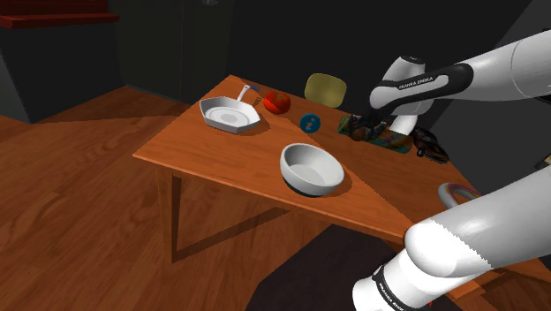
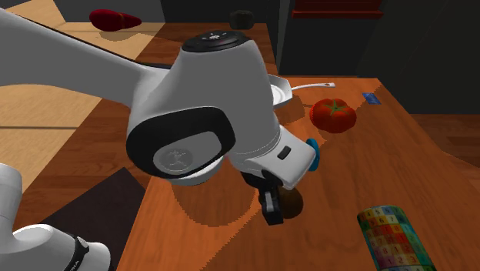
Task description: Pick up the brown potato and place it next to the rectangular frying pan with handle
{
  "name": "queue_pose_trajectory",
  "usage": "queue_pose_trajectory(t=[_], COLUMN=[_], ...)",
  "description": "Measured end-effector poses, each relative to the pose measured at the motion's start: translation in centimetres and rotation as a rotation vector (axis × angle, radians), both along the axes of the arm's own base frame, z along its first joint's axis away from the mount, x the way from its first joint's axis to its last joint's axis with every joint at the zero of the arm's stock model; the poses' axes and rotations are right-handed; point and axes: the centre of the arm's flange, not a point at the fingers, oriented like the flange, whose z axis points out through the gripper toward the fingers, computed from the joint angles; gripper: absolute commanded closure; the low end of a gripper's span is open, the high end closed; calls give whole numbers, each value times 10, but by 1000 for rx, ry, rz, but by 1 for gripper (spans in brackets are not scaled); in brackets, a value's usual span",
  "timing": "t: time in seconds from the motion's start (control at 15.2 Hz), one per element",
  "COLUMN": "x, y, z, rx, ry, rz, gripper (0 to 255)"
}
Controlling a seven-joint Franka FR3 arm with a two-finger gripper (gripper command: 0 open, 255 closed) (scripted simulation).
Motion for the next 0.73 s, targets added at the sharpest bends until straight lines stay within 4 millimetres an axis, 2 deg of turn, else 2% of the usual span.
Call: queue_pose_trajectory(t=[0.46,0.53,0.73], x=[0,4,25], y=[-1,3,32], z=[37,40,41], rx=[0,0,0], ry=[0,0,1], rz=[0,0,2], gripper=[255,255,255])
